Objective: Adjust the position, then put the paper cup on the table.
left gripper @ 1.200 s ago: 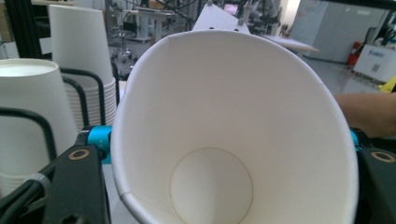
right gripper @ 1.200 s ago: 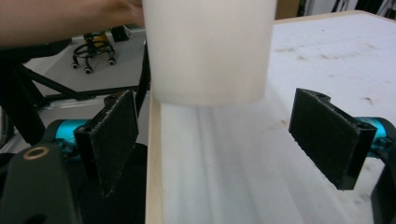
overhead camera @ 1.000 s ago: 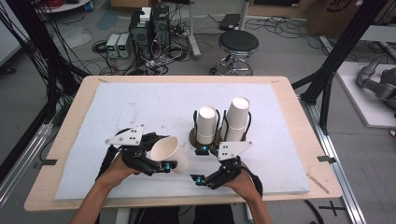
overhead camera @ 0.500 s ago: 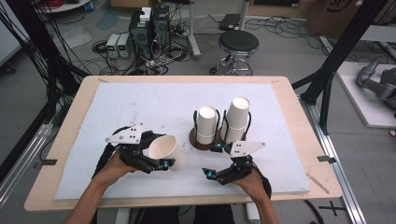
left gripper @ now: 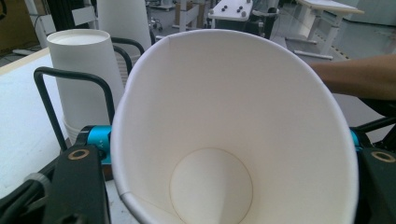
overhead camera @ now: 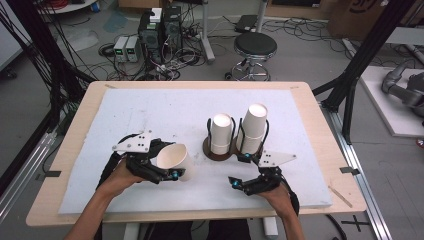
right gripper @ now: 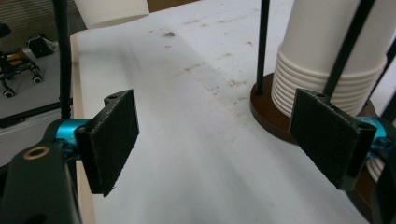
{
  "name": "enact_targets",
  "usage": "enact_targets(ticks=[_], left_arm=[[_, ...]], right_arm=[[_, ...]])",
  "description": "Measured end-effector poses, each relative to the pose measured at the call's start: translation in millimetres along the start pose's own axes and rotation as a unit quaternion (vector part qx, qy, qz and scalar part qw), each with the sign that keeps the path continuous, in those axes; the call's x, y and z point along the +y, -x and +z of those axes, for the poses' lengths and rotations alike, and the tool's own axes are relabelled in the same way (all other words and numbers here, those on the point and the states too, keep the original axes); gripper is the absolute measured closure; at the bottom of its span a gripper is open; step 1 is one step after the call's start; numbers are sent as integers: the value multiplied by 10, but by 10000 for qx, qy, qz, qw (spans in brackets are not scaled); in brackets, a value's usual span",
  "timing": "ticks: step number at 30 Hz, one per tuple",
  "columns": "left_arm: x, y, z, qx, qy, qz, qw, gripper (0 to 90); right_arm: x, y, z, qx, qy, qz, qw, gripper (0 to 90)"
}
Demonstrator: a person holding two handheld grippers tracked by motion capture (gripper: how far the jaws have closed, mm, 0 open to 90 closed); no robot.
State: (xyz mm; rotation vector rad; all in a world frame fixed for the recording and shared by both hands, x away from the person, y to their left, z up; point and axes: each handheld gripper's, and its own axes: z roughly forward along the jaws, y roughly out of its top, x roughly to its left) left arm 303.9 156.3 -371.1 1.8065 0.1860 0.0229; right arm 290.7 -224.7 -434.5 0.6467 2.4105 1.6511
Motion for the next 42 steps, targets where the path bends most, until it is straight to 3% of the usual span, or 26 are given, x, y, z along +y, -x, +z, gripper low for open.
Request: enact_targets(ticks=[7,10,21,42], left_arm=[[-9,-4,7,-26,-76,0,10000,306],[-12,-5,6,-20,-110,-6,9999,306],[-30,-32,-22,112,-288,7,9995,306],[-48,-39,-1,146,-422,15,9990,306]], right_arm=[[-82,108,-50,231,-35,38,9997,166],[-103,147,-75,204,-154,48,9997,166],[-193,211,-143,47,-181,133,9997,166],[-205,201,-120,-32,-288,141,9995,166]])
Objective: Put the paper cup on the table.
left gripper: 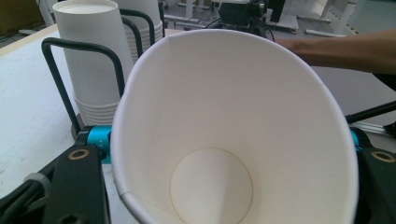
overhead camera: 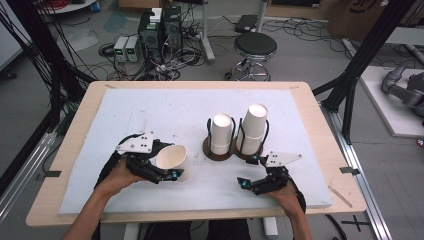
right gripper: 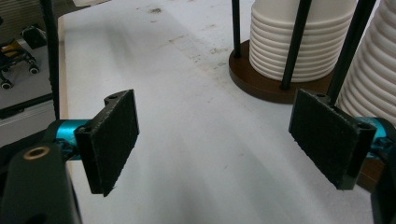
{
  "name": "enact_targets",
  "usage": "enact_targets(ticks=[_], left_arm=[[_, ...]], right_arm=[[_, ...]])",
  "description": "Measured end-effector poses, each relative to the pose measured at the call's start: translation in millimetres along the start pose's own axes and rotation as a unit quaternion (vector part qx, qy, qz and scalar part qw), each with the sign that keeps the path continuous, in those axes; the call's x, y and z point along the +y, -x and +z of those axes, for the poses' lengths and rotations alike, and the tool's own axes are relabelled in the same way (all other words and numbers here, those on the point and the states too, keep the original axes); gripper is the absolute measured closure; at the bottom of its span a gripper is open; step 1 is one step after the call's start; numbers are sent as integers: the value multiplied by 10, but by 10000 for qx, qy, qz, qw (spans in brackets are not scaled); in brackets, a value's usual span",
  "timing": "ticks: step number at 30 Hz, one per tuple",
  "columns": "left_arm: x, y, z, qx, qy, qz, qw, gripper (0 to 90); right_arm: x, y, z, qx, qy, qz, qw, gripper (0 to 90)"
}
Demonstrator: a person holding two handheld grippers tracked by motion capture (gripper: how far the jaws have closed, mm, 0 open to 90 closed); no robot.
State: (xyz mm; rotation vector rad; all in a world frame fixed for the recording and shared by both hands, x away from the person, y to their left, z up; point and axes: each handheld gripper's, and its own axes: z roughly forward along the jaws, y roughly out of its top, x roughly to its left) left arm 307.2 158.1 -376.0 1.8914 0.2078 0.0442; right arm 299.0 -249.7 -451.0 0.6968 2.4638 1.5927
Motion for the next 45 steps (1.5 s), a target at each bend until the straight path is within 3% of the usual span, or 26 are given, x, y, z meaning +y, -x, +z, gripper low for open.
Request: enact_targets(ticks=[11,18,21,32,45], left_arm=[[-6,-7,15,24,-41,-5,10000,306],[-11,3,35,189,-165,75,9997,306],[-19,5,72,246,-291,159,9991,305],[-54,-36,249,399,-630,169,9971,305],[-71,-82,476,375,-847,159,9956,303]], right_arm=[[-2,6,-1,-41,1,65,10000,165],[-8,0,-4,-106,46,55,9999,166],[-9,-6,-5,-107,42,60,9999,166],[0,-3,17,-100,-70,35,9999,166],[-4,-9,10,-111,-47,1,9999,166]])
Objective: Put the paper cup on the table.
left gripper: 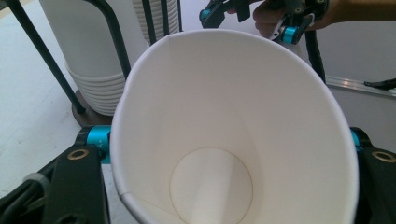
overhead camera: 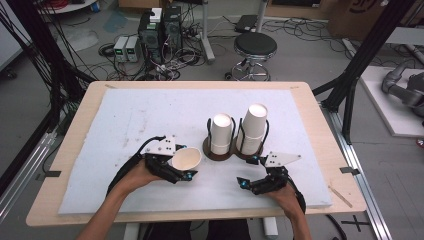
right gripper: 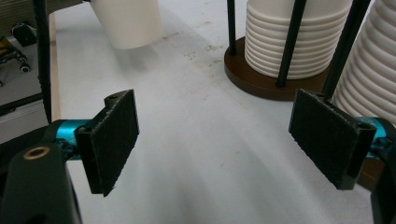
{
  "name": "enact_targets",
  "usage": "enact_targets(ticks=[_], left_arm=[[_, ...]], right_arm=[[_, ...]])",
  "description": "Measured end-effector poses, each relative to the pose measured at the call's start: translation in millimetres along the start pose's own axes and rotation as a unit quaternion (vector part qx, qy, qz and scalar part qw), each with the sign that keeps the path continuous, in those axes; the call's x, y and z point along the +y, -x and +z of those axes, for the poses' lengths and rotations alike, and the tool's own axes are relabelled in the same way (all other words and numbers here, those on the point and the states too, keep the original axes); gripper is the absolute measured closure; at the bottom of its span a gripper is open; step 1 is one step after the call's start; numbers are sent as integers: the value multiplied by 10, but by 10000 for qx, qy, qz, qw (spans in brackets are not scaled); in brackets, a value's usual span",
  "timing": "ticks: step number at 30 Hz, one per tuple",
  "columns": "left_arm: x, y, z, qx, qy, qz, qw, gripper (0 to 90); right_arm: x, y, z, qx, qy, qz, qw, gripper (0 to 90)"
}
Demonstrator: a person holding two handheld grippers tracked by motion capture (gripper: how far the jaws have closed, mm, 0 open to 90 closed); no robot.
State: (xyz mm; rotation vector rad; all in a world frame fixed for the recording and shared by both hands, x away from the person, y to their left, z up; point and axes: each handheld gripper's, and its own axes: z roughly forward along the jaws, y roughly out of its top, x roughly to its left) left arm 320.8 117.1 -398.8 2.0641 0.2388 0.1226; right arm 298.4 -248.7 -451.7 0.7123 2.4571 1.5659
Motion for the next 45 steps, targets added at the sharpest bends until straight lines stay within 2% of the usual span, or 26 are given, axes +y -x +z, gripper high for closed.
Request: enact_targets(ticks=[11,20,25,35,41,44,45], left_arm=[[-11,-29,153,-60,-233,5,9997,302],[-32,-40,248,14,-436,52,9990,302],[-62,-54,309,63,-586,11,9983,301],[-63,-49,314,76,-576,-4,9983,288],[-93,-49,333,104,-529,-68,9985,238],[-136,-54,370,108,-646,-151,9977,190],[-142,-53,380,122,-708,-121,9973,178]], right_arm=[[-1,-2,1,-4,11,-15,10000,166],[-1,-1,1,10,9,-17,10000,166],[-2,-5,0,-14,13,-15,10000,166],[-2,0,0,0,21,5,10000,166],[-4,0,-5,-14,42,-12,10000,166],[-5,0,-4,-16,52,-32,10000,166],[-5,-4,-6,-11,47,-16,10000,166]])
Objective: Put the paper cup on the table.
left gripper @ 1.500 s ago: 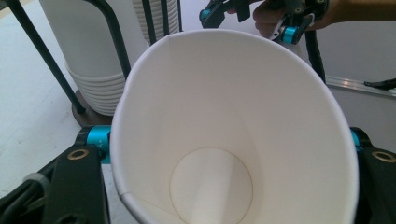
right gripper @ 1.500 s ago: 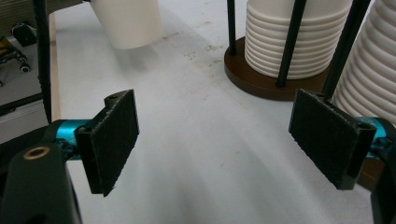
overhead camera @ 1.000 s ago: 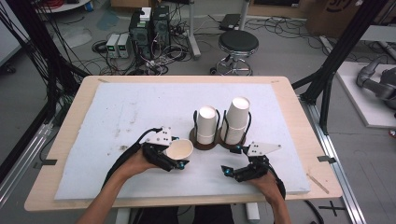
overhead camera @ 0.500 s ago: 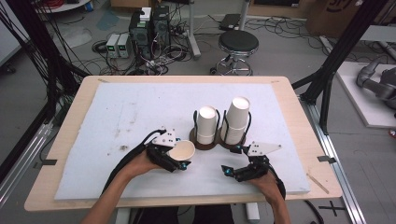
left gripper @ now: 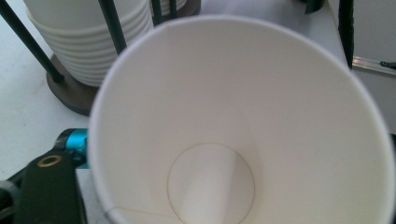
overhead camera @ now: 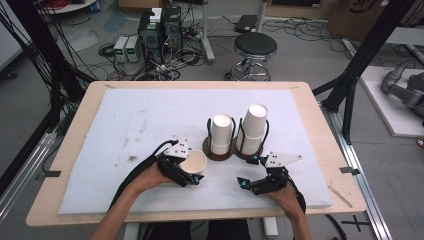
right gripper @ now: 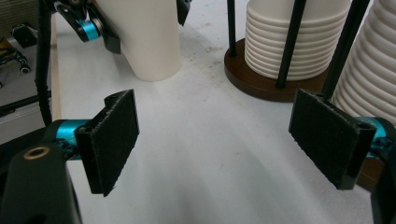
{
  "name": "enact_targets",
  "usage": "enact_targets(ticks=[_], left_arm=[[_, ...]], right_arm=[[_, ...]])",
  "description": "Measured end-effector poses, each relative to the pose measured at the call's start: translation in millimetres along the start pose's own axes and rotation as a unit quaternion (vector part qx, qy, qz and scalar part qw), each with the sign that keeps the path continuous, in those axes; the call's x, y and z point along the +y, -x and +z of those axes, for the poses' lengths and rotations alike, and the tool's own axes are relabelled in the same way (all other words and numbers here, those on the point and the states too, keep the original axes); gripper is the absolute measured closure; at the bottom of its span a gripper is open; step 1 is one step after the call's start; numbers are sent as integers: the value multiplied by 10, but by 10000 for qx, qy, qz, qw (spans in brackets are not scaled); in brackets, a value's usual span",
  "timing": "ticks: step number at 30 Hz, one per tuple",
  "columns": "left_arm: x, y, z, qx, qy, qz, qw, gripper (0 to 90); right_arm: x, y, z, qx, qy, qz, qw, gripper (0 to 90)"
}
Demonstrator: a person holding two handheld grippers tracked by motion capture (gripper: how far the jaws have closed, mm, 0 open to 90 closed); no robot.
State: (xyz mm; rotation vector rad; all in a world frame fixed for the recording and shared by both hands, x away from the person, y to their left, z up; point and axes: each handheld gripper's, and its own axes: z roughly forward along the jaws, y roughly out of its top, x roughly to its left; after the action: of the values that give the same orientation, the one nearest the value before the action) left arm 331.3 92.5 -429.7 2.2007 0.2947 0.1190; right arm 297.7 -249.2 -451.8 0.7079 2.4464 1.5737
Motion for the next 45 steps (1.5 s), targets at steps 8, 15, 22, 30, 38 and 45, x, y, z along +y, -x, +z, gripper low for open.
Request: enact_targets(ticks=[8,15,22,30,38,45], left_arm=[[-33,17,46,-35,7,-24,10000,141],[-170,7,25,-4,82,-203,9998,141],[-168,25,10,-9,92,-210,9997,141],[-235,21,-144,29,194,-203,9996,141],[-457,7,-410,143,363,-333,9987,141],[-665,5,-674,340,423,-371,9978,142]], right_arm=[[-3,-2,-6,24,23,11,10000,166],[-1,8,-2,37,11,18,10000,166],[-3,2,-3,4,29,-8,10000,166],[-3,8,-5,29,32,14,10000,166],[-1,4,-3,15,8,-3,10000,166],[-2,7,-3,17,16,57,10000,166]])
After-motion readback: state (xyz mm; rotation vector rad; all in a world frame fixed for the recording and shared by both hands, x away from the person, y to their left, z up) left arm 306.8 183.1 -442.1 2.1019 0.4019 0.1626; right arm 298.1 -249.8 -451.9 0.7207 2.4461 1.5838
